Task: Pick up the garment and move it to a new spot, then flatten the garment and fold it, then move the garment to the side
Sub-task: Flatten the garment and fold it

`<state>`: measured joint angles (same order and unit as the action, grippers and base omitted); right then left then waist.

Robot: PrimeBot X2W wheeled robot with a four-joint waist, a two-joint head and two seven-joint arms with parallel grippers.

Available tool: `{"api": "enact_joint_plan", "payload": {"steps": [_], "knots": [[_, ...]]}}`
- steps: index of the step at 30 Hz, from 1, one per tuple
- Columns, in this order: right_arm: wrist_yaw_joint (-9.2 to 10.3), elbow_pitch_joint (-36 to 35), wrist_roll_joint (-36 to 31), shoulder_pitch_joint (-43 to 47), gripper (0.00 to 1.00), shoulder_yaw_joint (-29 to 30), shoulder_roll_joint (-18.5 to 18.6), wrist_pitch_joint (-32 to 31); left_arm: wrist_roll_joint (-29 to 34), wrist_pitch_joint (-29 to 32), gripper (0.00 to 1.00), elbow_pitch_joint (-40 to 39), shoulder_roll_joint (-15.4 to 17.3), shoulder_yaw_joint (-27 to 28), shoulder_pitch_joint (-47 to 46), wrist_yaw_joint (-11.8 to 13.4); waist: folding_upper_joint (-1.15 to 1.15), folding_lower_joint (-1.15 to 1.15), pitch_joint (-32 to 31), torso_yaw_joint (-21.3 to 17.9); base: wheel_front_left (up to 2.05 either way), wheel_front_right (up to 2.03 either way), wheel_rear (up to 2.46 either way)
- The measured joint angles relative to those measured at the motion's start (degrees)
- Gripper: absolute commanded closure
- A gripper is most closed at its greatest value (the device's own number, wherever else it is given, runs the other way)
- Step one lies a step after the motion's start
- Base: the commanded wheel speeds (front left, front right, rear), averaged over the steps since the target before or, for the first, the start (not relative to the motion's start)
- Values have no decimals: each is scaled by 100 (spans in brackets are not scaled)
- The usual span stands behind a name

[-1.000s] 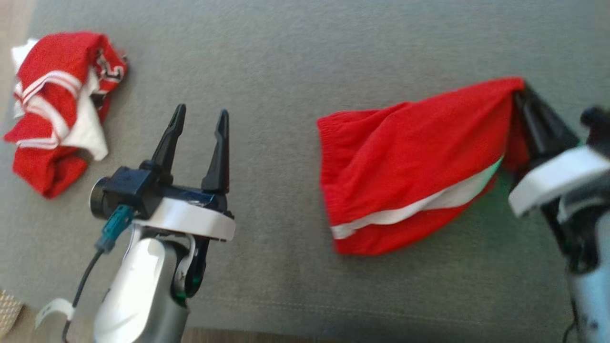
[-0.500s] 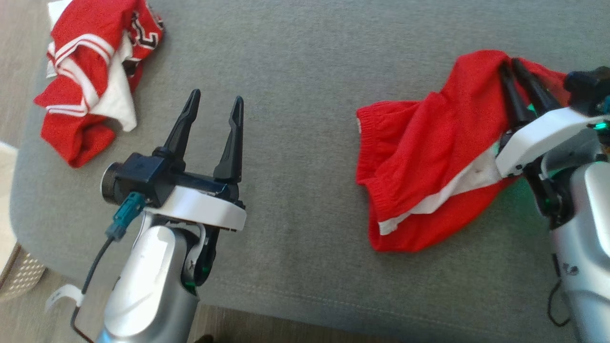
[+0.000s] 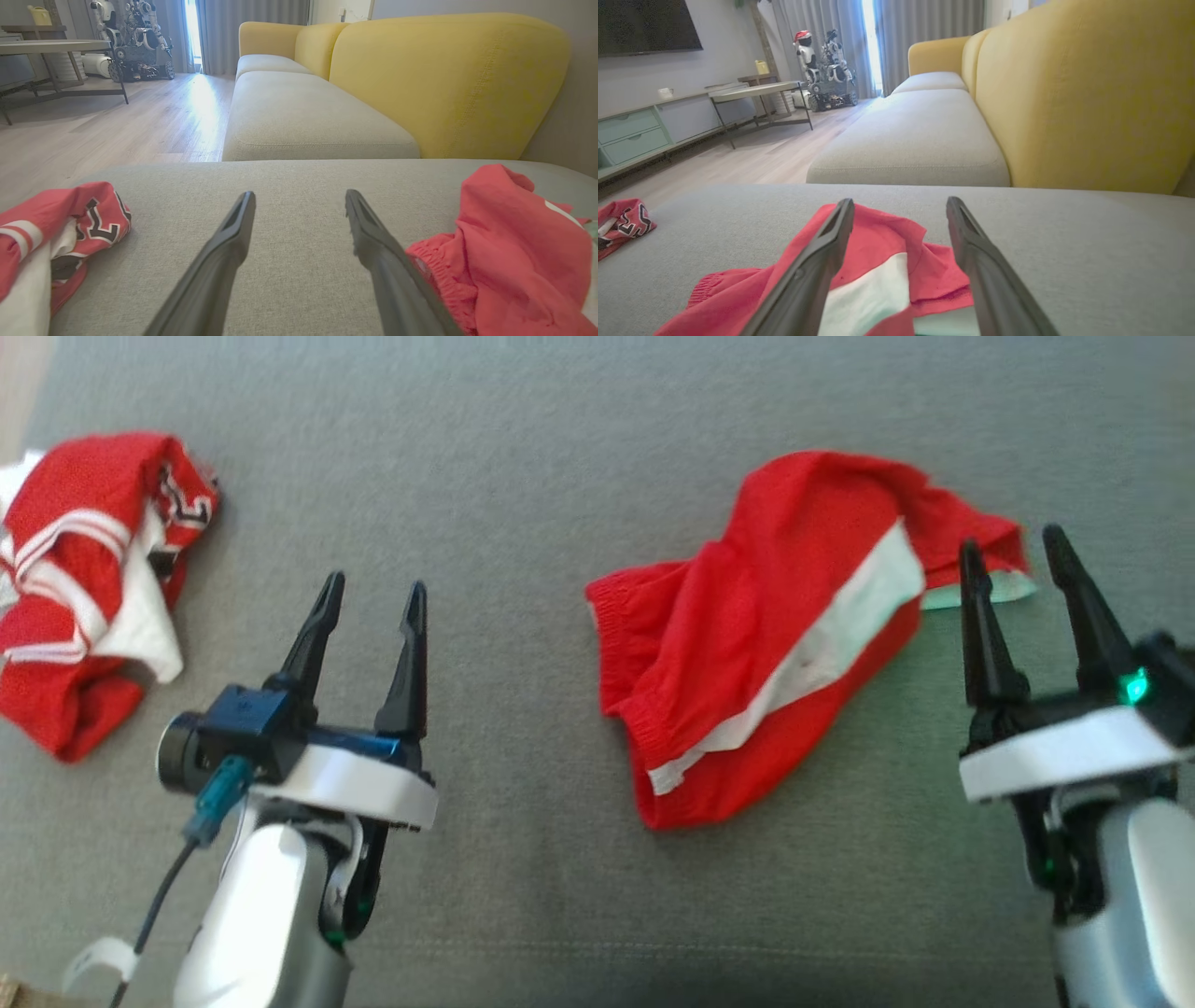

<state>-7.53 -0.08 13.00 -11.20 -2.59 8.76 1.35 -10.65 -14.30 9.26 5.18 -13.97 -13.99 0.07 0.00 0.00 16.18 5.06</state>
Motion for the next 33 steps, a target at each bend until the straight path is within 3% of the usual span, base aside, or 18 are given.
{"api": "enact_joint_plan", "payload": {"steps": [12, 29, 33], "knots": [[0, -647, -260, 1312, 0, 126, -366, -144, -5, 10, 0, 3, 102, 13, 884, 145, 0, 0, -668, -392, 0, 0, 0], [0, -680, -294, 1327, 0, 127, -437, -196, -11, 120, 0, -131, 172, -49, 962, 193, 0, 0, -798, -417, 0, 0, 0], [0, -686, -294, 1325, 0, 126, -442, -208, -51, 245, 0, -158, 175, -224, 956, 78, 0, 0, -748, -397, 0, 0, 0]]}}
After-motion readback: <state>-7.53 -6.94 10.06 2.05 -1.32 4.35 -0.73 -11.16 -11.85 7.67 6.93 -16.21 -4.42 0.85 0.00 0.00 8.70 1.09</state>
